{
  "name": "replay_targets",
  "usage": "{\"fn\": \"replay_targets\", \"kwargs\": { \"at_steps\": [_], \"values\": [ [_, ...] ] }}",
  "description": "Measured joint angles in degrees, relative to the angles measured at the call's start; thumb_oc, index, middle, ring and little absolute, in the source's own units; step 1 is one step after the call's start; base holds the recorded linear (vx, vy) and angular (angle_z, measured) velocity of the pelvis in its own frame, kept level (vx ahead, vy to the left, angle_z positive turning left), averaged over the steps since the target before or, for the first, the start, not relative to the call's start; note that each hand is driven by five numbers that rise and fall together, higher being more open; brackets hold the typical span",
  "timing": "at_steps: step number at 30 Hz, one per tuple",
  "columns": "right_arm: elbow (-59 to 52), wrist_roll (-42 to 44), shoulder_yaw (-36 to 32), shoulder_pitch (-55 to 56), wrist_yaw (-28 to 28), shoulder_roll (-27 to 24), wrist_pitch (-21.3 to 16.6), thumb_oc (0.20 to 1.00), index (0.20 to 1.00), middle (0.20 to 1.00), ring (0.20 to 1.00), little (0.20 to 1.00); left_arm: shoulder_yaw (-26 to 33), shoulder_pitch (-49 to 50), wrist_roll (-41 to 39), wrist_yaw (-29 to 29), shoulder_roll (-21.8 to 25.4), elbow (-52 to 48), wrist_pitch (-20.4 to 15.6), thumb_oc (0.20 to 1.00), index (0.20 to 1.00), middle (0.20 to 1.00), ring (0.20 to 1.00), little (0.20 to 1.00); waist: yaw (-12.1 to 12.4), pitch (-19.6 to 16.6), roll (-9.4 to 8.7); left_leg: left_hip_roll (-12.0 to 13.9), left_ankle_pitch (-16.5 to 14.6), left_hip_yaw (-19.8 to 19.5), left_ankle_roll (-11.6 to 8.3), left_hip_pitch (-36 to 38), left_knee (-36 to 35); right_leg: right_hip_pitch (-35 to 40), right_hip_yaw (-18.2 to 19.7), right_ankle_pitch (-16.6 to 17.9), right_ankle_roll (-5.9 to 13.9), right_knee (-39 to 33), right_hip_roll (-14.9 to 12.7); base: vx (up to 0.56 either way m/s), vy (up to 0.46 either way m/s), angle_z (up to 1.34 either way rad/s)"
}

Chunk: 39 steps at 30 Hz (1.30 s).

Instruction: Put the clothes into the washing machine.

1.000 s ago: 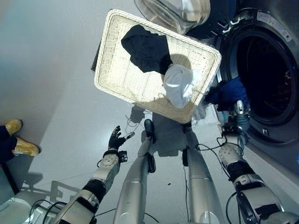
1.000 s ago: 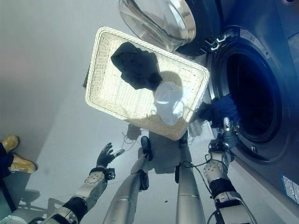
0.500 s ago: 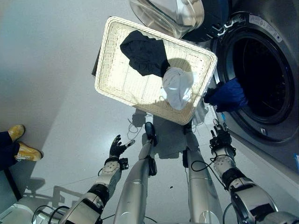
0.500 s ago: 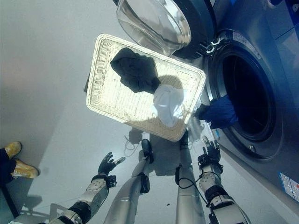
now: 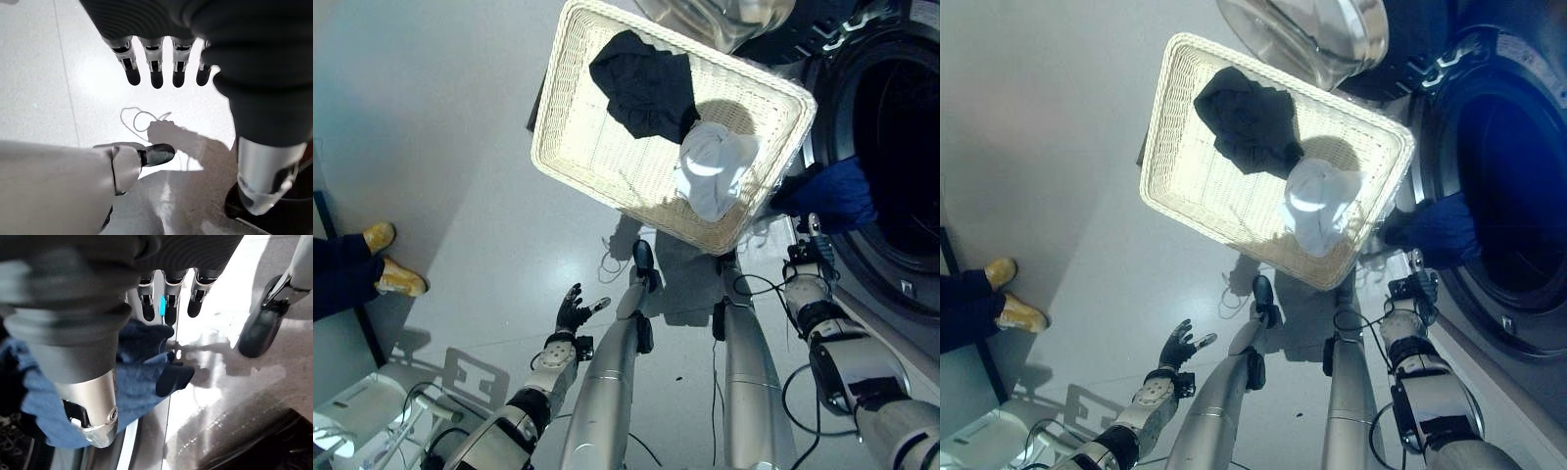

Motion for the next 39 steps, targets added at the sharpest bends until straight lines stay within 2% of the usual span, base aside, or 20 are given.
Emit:
{"fn": "replay_targets", "kwargs": {
  "at_steps": [3,7,11,17,22,24,25,32,36,38,39],
  "values": [
    [-0.07,-3.69,0.05,-1.35,-1.6,-0.84,-0.01,1.0,1.0,1.0,1.0,1.0,-0.74,0.02,0.03,0.83,0.05,-1.85,0.22,1.0,1.0,1.0,1.0,1.0,1.28,0.0,0.0,0.65,-0.19,-0.35,-0.5,-2.02,1.27,-1.94,-0.53,-0.65,-0.72,1.47,0.45,0.04,-0.096,0.05],
    [0.02,-9.76,0.81,-4.36,-2.47,-2.66,0.1,1.0,1.0,1.0,1.0,1.0,-1.91,-0.01,0.03,1.52,1.4,-4.65,0.39,1.0,1.0,1.0,1.0,1.0,1.34,0.0,0.0,1.1,-0.66,-1.18,-1.18,-4.9,3.42,-4.68,-0.79,-1.73,-1.39,3.96,0.66,0.03,-0.07,0.04],
    [0.07,-12.0,2.74,-7.23,-1.65,-5.0,1.13,1.0,1.0,1.0,1.0,1.0,-2.29,-0.27,0.0,1.95,3.3,-7.35,1.27,1.0,1.0,1.0,1.0,1.0,1.9,0.0,0.0,1.48,-1.07,-1.77,-1.72,-7.76,5.49,-7.13,-0.99,-2.05,-1.82,5.34,0.68,0.02,-0.061,0.02],
    [0.2,-11.86,3.15,-8.75,2.48,-6.78,2.0,1.0,1.0,1.0,1.0,1.0,-2.24,-1.67,-1.43,2.01,5.66,-8.71,2.46,1.0,1.0,1.0,1.0,1.0,2.47,0.0,-0.01,1.78,-1.28,-2.31,-1.99,-10.26,7.42,-8.8,-1.73,-2.14,-1.99,6.27,0.71,0.01,-0.035,0.04],
    [-0.17,-6.33,2.39,-9.74,6.02,-7.72,1.15,1.0,1.0,1.0,1.0,1.0,-2.17,-1.93,-2.27,2.04,7.72,-10.03,3.24,1.0,1.0,1.0,1.0,1.0,2.41,0.0,-0.01,1.65,-1.45,-2.91,-2.16,-11.62,7.95,-9.71,-1.75,-2.1,-1.94,6.41,0.83,0.01,0.003,0.03],
    [-0.89,-2.17,2.27,-10.11,7.48,-7.79,-0.6,0.263,0.263,0.263,0.263,0.263,-2.16,-1.94,-2.28,2.04,8.29,-10.38,3.36,1.0,1.0,1.0,1.0,1.0,2.54,0.0,-0.01,1.56,-1.37,-2.98,-2.05,-12.5,8.03,-10.56,-1.75,-2.07,-1.92,6.51,0.84,0.0,0.0,0.0],
    [-1.08,-0.84,2.23,-10.26,7.84,-7.79,-1.12,0.2,0.2,0.2,0.2,0.2,-2.14,-1.93,-2.28,2.05,8.39,-10.38,3.39,1.0,1.0,1.0,1.0,1.0,2.56,0.0,-0.01,1.55,-1.34,-2.99,-2.01,-12.72,8.11,-10.75,-1.74,-2.07,-1.92,6.51,0.84,0.0,0.0,0.0],
    [-4.47,21.12,-1.42,-10.98,9.78,-7.51,-3.87,0.2,0.2,0.2,0.2,0.2,-2.0,-1.93,-2.29,2.02,8.5,-10.44,3.15,1.0,1.0,1.0,1.0,1.0,2.64,0.01,-0.02,1.32,-1.29,-3.08,-1.87,-12.82,7.77,-10.74,-1.68,-2.05,-1.92,5.94,0.95,0.0,0.0,0.0],
    [-7.12,28.41,-2.79,-10.99,9.74,-6.39,-8.16,0.2,0.2,0.2,0.2,0.2,-2.13,-1.92,-2.29,2.03,8.5,-10.67,2.96,1.0,1.0,1.0,1.0,1.0,2.62,0.02,-0.04,1.3,-1.27,-3.08,-1.83,-12.19,7.7,-10.08,-1.59,-1.85,-1.87,5.66,1.01,-0.02,0.025,-0.02],
    [-8.78,30.35,-3.22,-10.68,9.57,-5.59,-11.03,0.2,0.2,0.2,0.2,0.2,-2.19,-1.81,-2.28,2.04,8.49,-10.93,2.96,1.0,1.0,1.0,1.0,1.0,2.55,0.03,-0.04,1.42,-1.18,-3.07,-1.71,-10.92,7.15,-8.5,-1.52,-1.24,-1.71,4.36,1.31,-0.03,0.019,-0.07],
    [-9.96,30.9,-3.24,-10.3,9.17,-5.31,-13.85,0.2,0.2,0.2,0.2,0.2,-2.21,-1.74,-2.27,2.05,8.48,-11.15,2.86,1.0,1.0,1.0,1.0,1.0,2.32,0.03,-0.05,1.45,-1.06,-3.01,-1.55,-9.83,6.54,-7.21,-1.47,-0.72,-1.56,3.28,1.43,-0.03,0.028,-0.06]
  ]
}}
